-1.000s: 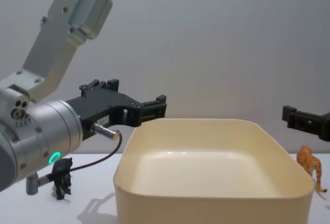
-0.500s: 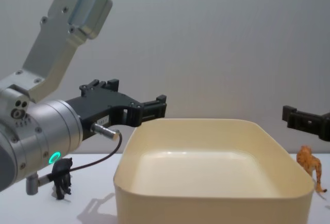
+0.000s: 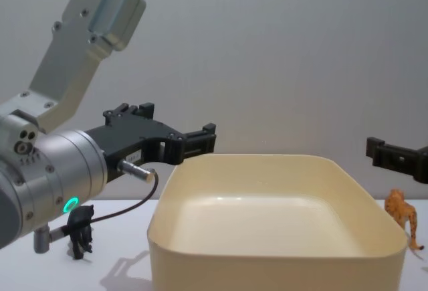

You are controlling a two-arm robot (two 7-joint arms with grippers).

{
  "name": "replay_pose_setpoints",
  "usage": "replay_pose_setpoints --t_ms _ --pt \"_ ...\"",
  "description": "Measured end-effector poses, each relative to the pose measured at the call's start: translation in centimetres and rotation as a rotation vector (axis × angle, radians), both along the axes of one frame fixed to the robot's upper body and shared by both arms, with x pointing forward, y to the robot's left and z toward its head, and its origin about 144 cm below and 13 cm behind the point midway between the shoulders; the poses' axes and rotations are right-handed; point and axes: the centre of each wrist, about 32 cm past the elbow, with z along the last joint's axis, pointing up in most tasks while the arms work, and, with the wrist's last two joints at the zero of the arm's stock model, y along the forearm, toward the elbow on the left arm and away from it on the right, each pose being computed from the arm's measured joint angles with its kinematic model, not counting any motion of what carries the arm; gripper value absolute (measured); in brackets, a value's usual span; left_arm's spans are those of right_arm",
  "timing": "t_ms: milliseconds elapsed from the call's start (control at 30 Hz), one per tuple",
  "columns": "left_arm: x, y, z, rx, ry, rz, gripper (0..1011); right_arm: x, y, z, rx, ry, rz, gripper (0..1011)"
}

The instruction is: Pick up the toy alternately with two hands and place it into the central storage box.

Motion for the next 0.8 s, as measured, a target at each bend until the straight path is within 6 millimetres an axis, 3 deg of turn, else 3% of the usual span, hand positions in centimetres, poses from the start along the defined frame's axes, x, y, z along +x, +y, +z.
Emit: replay_pose_setpoints --t_ms 800 --pt "0.0 0.0 0.0 0.0 0.0 0.0 1001 0.0 0.0 0.0 0.0 0.0 0.0 1001"
